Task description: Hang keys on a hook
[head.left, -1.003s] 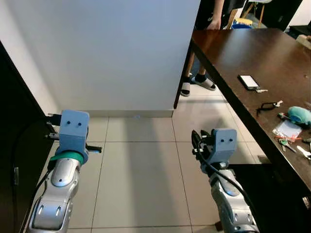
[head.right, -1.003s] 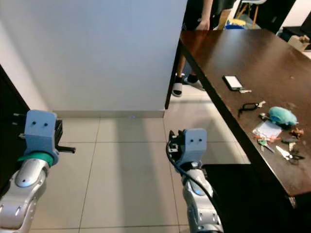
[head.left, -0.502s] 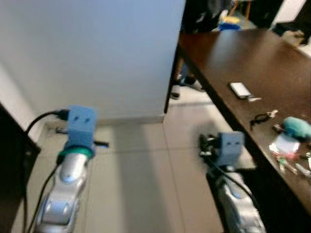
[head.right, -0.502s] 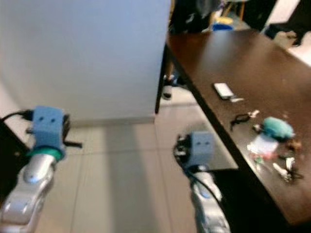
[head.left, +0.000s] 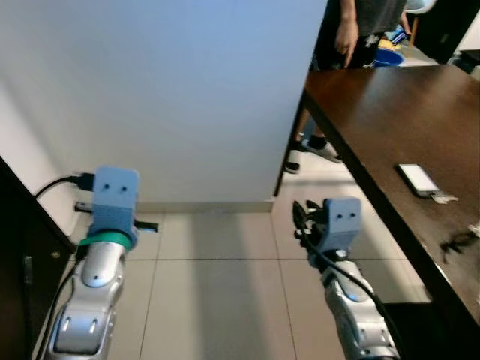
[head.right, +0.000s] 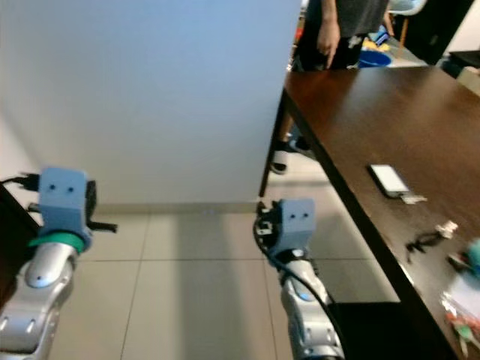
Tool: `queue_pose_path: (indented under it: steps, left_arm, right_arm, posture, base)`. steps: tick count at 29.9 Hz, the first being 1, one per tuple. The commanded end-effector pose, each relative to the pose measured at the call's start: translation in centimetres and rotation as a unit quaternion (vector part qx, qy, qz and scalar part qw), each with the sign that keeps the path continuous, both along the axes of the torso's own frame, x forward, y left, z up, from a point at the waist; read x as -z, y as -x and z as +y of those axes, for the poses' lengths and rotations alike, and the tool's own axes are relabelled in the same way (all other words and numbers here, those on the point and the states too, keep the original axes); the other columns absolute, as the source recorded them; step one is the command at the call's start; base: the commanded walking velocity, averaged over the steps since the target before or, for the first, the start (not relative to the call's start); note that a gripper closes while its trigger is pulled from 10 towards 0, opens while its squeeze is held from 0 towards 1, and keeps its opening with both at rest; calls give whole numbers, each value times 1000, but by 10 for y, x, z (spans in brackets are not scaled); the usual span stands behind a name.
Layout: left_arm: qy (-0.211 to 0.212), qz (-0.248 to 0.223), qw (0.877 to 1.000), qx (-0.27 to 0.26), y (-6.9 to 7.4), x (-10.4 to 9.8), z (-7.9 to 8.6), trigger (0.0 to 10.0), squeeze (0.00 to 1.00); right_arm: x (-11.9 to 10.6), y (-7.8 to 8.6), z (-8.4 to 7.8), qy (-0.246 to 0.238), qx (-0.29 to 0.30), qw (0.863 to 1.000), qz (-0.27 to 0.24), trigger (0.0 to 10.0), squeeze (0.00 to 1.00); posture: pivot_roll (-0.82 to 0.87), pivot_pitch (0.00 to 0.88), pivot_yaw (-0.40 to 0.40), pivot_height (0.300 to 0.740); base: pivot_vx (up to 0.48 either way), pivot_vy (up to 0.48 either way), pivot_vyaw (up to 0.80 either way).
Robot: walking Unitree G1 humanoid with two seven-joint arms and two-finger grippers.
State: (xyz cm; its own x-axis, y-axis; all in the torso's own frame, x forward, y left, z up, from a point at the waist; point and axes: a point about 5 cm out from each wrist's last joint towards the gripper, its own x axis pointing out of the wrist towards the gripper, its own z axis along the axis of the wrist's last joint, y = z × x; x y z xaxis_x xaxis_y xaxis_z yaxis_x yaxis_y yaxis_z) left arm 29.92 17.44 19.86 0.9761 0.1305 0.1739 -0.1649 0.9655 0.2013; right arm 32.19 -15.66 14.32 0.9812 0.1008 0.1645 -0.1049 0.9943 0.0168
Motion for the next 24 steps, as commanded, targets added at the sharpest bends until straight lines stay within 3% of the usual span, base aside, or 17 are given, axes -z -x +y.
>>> queue_pose_path:
  steps: [1, 7, 13, 14, 15, 19, 24]
  left_arm:
    - [-1, 8, 1000, -13, 2, 3, 7, 10000, 0]
    - [-1, 16, 1000, -9, 2, 7, 6, 10000, 0]
    - [47, 51, 997, 33, 3, 16, -5, 10000, 0]
    - [82, 62, 992, 69, 3, 15, -14, 10000, 0]
    - [92, 65, 991, 79, 4, 14, -16, 10000, 0]
    - [94, 62, 989, 97, 4, 12, -21, 10000, 0]
    - [68, 42, 986, 149, 6, -3, -35, 10000, 0]
  right_arm:
    - [4, 1, 3, -2, -5, 1000, 7, 10000, 0]
    - [3, 0, 4, -2, -5, 1000, 6, 10000, 0]
    - [3, 0, 4, -2, -8, 1000, 8, 10000, 0]
    - [0, -2, 6, -7, -13, 1000, 6, 10000, 0]
    - [-1, -2, 7, -9, -16, 1000, 4, 10000, 0]
    - [-6, -3, 9, -14, -19, 1000, -1, 10000, 0]
    - [-19, -5, 11, -22, -24, 999, -24, 10000, 0]
  posture:
    - [117, 134, 62, 740]
    - [113, 124, 63, 740]
    - [114, 118, 62, 740]
    - [116, 118, 61, 740]
    - [116, 118, 61, 740]
    - [116, 116, 61, 740]
    - [115, 113, 62, 740]
  base:
    - [472, 0, 0]
    - [445, 0, 0]
    - [0, 0, 0]
    - [0, 0, -800]
    - [0, 0, -800]
    - [0, 0, -800]
    - [0, 0, -800]
